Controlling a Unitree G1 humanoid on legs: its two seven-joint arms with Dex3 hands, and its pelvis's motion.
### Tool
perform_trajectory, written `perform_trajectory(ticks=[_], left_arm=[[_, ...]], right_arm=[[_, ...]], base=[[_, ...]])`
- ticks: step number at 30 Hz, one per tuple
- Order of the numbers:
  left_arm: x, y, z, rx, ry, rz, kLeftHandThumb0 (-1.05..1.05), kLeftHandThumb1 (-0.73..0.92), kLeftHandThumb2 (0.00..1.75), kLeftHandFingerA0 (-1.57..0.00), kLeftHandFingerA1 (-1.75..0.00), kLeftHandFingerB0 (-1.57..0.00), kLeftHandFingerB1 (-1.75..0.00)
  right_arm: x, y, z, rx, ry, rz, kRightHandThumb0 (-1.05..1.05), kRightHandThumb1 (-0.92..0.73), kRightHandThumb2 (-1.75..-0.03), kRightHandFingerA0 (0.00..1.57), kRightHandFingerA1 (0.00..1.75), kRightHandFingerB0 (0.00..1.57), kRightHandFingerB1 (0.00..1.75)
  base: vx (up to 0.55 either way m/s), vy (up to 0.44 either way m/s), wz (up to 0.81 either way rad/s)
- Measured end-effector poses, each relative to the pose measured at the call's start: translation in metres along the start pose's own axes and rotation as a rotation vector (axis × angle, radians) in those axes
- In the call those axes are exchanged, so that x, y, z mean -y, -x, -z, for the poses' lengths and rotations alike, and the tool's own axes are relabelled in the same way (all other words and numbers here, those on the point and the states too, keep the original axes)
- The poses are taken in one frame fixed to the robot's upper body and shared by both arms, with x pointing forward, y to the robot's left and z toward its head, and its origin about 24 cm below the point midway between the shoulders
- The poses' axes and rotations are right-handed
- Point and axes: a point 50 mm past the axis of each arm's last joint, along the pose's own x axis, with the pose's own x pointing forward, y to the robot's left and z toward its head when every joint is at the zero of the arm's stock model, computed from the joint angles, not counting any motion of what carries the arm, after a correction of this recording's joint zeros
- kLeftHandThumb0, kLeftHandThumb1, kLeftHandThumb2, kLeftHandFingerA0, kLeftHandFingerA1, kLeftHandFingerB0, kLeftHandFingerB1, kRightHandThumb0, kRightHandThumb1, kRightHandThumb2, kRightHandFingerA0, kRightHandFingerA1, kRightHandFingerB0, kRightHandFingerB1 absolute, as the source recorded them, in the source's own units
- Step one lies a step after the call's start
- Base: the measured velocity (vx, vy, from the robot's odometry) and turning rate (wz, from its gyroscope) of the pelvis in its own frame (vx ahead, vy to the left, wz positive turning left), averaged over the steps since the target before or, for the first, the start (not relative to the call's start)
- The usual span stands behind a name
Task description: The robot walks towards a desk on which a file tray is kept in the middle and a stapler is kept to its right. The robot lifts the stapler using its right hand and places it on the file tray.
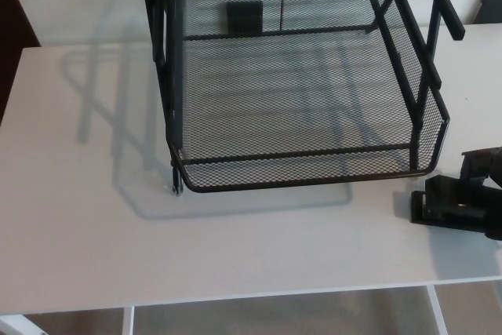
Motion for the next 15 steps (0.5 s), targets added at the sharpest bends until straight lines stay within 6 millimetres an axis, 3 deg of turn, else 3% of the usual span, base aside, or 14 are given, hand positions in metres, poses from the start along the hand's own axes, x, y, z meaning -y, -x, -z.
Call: perform_trajectory(ticks=[1, 2, 3, 4, 5, 6, 7, 8, 9, 10, 12, 13, 15], left_arm=[[0.0, 0.0, 0.0, 0.0, 0.0, 0.0, -0.81, 0.61, 0.78, -0.39, -0.86, -0.41, -0.78], [0.0, 0.0, -0.001, 0.002, 0.0, 0.0, -0.86, 0.48, 1.07, -0.38, -0.79, -0.43, -0.76], [0.0, 0.0, -0.001, 0.002, 0.0, 0.0, -0.85, 0.47, 1.05, -0.37, -0.78, -0.41, -0.75], [0.0, 0.0, -0.001, 0.002, -0.001, 0.0, -0.77, 0.6, 0.79, -0.32, -0.85, -0.36, -0.78], [0.0, 0.0, -0.001, 0.002, -0.001, 0.0, -0.77, 0.6, 0.79, -0.32, -0.85, -0.36, -0.78], [0.0, 0.0, -0.001, 0.002, -0.001, 0.0, -0.79, 0.6, 0.8, -0.34, -0.9, -0.36, -0.8], [0.0, 0.0, -0.001, 0.003, -0.001, 0.0, -0.79, 0.6, 0.8, -0.34, -0.9, -0.36, -0.8], [0.0, 0.0, -0.001, 0.003, -0.001, 0.0, -0.78, 0.6, 0.79, -0.39, -0.85, -0.4, -0.78], [0.0, 0.0, -0.001, 0.003, -0.001, 0.0, -0.79, 0.59, 0.77, -0.37, -0.85, -0.39, -0.78], [0.0, 0.0, -0.001, 0.003, -0.001, 0.0, -0.86, 0.46, 1.06, -0.41, -0.8, -0.42, -0.76], [0.0, 0.0, -0.001, 0.003, -0.001, 0.0, -0.86, 0.45, 1.05, -0.4, -0.8, -0.41, -0.76], [0.0, 0.0, -0.001, 0.003, -0.001, 0.0, -0.8, 0.57, 0.8, -0.37, -0.84, -0.39, -0.78], [0.0, 0.0, -0.001, 0.001, -0.001, 0.0, -0.8, 0.57, 0.8, -0.37, -0.84, -0.39, -0.78]], right_arm=[[-0.001, 0.0, 0.0, 0.001, -0.003, 0.014, -0.13, -0.52, -0.95, 1.18, 1.34, 0.98, 1.19], [-0.001, 0.001, 0.0, 0.003, -0.005, 0.027, -0.19, -0.54, -0.93, 1.21, 1.37, 0.96, 1.16], [-0.001, 0.001, 0.0, 0.004, -0.005, 0.036, -0.18, -0.53, -0.94, 1.2, 1.38, 0.97, 1.21], [-0.002, 0.001, 0.0, 0.005, -0.007, 0.048, -0.13, -0.71, -0.71, 0.81, 1.75, 0.7, 1.51], [-0.002, 0.001, 0.001, 0.005, -0.009, 0.056, -0.13, -0.71, -0.71, 0.81, 1.75, 0.7, 1.51], [-0.003, 0.002, 0.001, 0.005, -0.011, 0.064, -0.16, -0.71, -0.67, 0.78, 1.75, 0.6, 1.62], [-0.004, 0.003, 0.002, 0.005, -0.015, 0.078, -0.16, -0.71, -0.67, 0.78, 1.75, 0.6, 1.62], [-0.005, 0.005, 0.003, 0.003, -0.019, 0.088, -0.05, -0.68, -0.63, 0.91, 1.74, 0.64, 1.48], [-0.006, 0.006, 0.005, -0.001, -0.023, 0.101, -0.15, -0.73, -0.62, 0.78, 1.69, 0.66, 1.5], [-0.006, 0.007, 0.006, -0.002, -0.025, 0.106, -0.14, -0.72, -0.62, 0.83, 1.67, 0.65, 1.46], [-0.007, 0.01, 0.01, -0.015, -0.032, 0.13, -0.17, -0.68, -0.68, 0.8, 1.55, 0.72, 1.37], [-0.008, 0.011, 0.011, -0.019, -0.034, 0.135, -0.16, -0.66, -0.63, 0.77, 1.56, 0.7, 1.37], [-0.003, 0.015, 0.023, -0.056, -0.037, 0.178, -0.16, -0.66, -0.63, 0.77, 1.56, 0.7, 1.37]], base=[[0.0, 0.0, 0.0], [0.0, 0.0, 0.0], [0.0, 0.0, 0.0], [0.0, 0.0, 0.0], [0.0, 0.0, 0.0], [0.0, 0.0, 0.0], [0.0, 0.0, 0.0], [0.0, 0.0, 0.0], [0.0, 0.0, 0.0], [0.0, 0.0, 0.0], [0.0, 0.0, 0.0], [0.0, 0.0, 0.0], [0.0, 0.0, 0.0]])
